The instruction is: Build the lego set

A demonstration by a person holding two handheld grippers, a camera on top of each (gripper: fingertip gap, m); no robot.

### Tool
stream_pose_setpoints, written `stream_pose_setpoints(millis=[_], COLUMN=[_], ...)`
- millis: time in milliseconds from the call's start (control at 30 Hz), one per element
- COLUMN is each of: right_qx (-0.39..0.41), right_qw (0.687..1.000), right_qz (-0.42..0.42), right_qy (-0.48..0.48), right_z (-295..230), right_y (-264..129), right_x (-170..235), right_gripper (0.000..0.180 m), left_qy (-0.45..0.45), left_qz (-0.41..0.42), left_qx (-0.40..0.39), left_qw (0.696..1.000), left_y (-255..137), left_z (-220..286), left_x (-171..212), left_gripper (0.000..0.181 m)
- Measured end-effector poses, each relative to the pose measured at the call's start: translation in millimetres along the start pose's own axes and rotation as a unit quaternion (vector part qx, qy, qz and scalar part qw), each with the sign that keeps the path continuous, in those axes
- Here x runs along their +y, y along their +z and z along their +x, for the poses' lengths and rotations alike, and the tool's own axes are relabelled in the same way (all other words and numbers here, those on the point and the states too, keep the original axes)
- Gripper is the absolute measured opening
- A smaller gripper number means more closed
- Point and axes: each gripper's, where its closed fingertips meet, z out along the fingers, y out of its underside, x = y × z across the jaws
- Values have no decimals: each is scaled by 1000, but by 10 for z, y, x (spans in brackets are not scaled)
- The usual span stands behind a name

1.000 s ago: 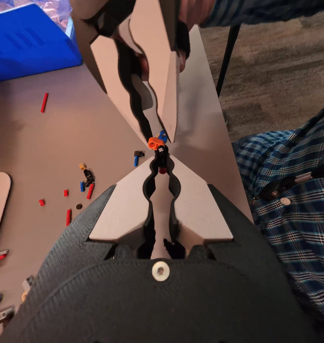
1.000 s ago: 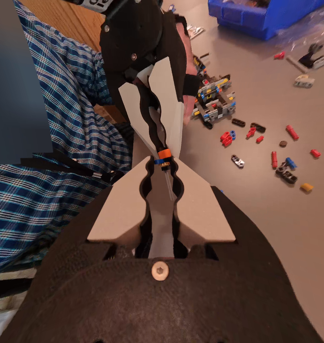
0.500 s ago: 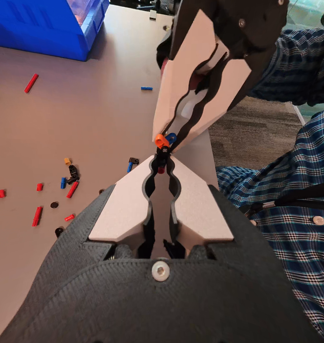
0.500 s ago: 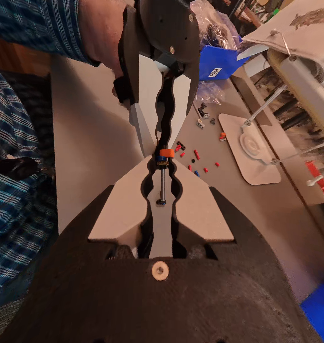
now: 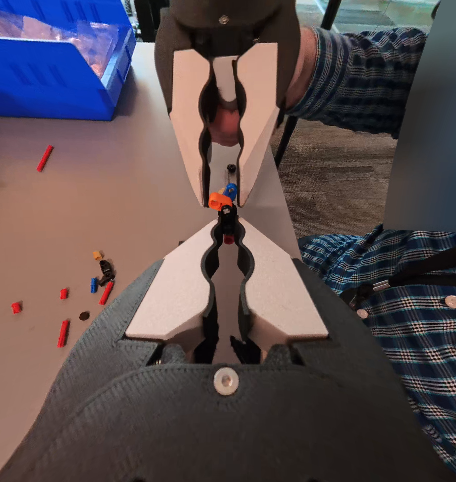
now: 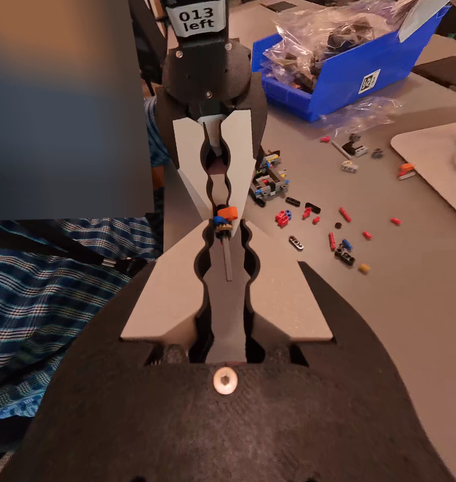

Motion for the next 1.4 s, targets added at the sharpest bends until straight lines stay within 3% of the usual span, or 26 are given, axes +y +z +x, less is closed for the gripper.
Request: stream_pose_setpoints(millis=[200,367,900,1067,1133,1400], right_qx=[-41,-3,-55,-37,-19,9], right_qw=[997,998,962,964,968,979], right_qz=[39,53,135,138,138,117], right_qy=[45,42,233,223,210,166], right_z=[-17,70,235,268,313,350], right_y=[-26,-63,-95,-110,-151,-189], right_x=[-44,-99,-221,-254,-262,-289], right_gripper=[12,10,10,12,22,12], left_qy=[15,-45,-71,-106,-119,-164], left_qz=[-2,27,69,85,89,100], left_qx=[-11,9,3,21,29,62], left_qw=[1000,999,995,990,988,979], left_y=[-6,-1,-46,-66,-76,-55], left_z=[-43,-93,-239,-266,-270,-278], left_x=[-47,-116,-208,-238,-254,-274], left_gripper=[7,7,8,6,6,6])
